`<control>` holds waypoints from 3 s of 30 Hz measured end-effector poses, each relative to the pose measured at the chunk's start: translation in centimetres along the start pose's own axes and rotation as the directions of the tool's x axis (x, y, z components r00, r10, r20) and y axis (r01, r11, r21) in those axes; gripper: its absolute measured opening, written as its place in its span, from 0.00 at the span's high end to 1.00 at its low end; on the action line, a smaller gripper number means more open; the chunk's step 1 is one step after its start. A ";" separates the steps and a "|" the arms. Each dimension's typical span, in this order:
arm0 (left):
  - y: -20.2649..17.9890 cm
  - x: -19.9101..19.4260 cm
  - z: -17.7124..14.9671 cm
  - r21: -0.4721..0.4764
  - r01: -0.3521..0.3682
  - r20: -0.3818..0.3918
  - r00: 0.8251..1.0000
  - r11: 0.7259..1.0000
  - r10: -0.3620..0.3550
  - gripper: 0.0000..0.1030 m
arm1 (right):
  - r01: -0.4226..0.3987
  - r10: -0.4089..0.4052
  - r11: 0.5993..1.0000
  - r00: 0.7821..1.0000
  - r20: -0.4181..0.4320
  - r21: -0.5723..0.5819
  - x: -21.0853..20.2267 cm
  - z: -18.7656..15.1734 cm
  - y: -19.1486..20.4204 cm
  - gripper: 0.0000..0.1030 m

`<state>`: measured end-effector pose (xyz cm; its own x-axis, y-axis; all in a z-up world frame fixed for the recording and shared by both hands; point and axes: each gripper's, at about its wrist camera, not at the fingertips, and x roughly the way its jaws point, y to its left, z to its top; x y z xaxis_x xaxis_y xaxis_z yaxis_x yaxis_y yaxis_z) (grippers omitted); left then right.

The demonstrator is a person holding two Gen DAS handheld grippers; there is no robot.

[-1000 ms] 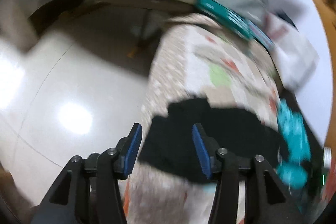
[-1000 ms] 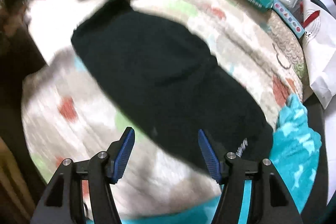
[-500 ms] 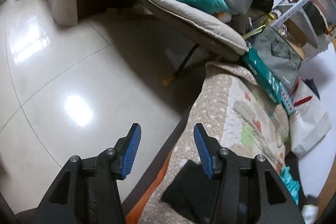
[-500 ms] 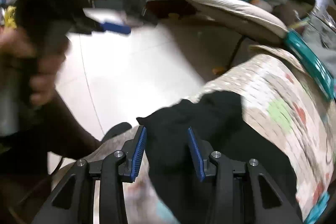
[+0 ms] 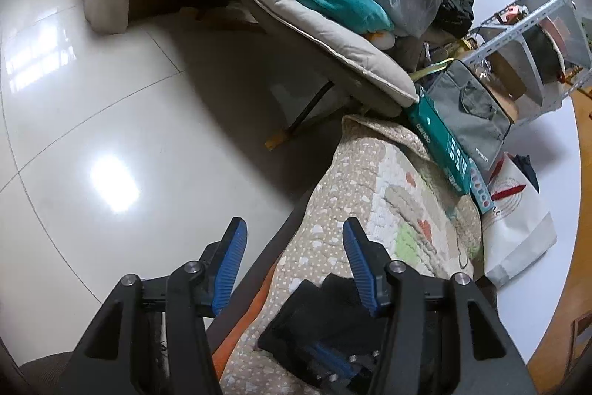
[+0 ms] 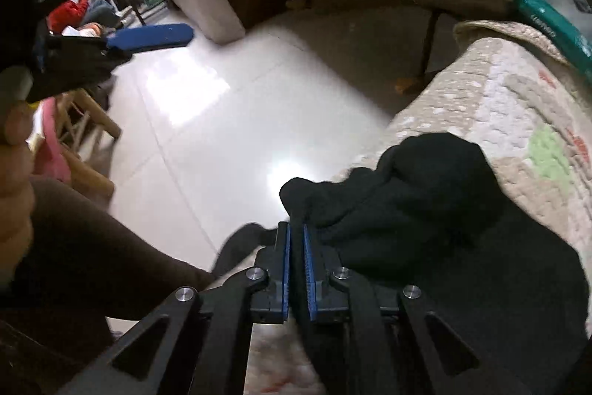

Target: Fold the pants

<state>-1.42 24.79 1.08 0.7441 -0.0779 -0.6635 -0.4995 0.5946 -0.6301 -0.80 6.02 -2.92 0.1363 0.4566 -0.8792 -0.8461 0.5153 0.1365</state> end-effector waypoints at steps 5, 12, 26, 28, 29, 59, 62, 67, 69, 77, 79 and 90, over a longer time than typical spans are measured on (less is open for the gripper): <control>0.0 0.3 -0.1 0.005 -0.019 -0.001 1.000 1.000 0.019 0.48 | 0.006 -0.007 1.000 0.998 -0.061 -0.021 2.4 -1.3 1.2 0.89; -0.1 1.6 -0.7 0.047 -0.069 -0.030 0.997 0.997 0.071 0.48 | -0.034 0.032 0.998 0.999 0.035 0.057 -1.7 -2.0 0.6 0.51; -2.5 3.4 -2.9 0.172 -0.130 -0.044 0.989 0.977 0.140 0.48 | 0.520 -0.485 0.592 0.840 -0.243 0.616 -16.1 -19.1 -28.9 0.46; -2.7 3.7 -3.2 0.184 -0.131 -0.052 0.988 0.974 0.142 0.48 | 0.515 -0.444 0.523 0.845 -0.299 0.680 -17.9 -22.1 -32.6 0.85; -2.8 3.8 -3.3 0.188 -0.133 -0.056 0.988 0.973 0.146 0.48 | 0.509 -0.436 0.492 0.846 -0.306 0.707 -18.7 -22.8 -33.2 1.00; -4.2 7.8 -6.4 0.278 -0.130 -0.175 0.967 0.952 0.184 0.48 | 0.495 -0.597 0.645 0.802 -0.019 0.583 -18.8 -16.0 -25.3 0.42; -2.5 7.7 -6.8 0.210 -0.130 -0.205 0.963 0.969 0.174 0.48 | 0.448 -0.550 0.694 0.835 0.013 0.563 -17.7 -15.4 -23.6 0.42; -0.2 5.6 -7.3 0.129 -0.130 -0.205 0.966 0.983 0.155 0.48 | 0.407 -0.496 0.765 0.867 0.053 0.499 -16.1 -13.8 -20.3 0.42; 0.0 3.6 -7.2 0.127 -0.124 -0.165 0.976 0.984 0.144 0.48 | 0.394 -0.476 0.802 0.875 0.083 0.448 -16.2 -12.8 -18.7 0.42; 2.9 1.1 -10.6 0.009 -0.004 -0.176 0.984 1.000 0.005 0.39 | 0.342 -0.375 0.914 0.918 0.132 0.217 -14.0 -10.8 -12.9 0.35; 2.8 2.4 -11.4 0.007 0.020 -0.209 0.978 1.000 -0.018 0.39 | 0.299 -0.324 0.936 0.939 0.117 0.187 -12.7 -9.8 -12.1 0.35; 1.7 8.2 -13.6 -0.083 0.207 -0.313 0.923 0.975 -0.223 0.40 | 0.128 -0.127 0.992 0.992 -0.018 0.009 -4.1 2.7 -8.9 0.35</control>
<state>-2.20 14.25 -10.94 0.6598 -0.4548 -0.5983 -0.3695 0.4969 -0.7852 7.59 1.48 0.72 0.2335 0.3741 -0.8975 -0.8171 0.5759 0.0274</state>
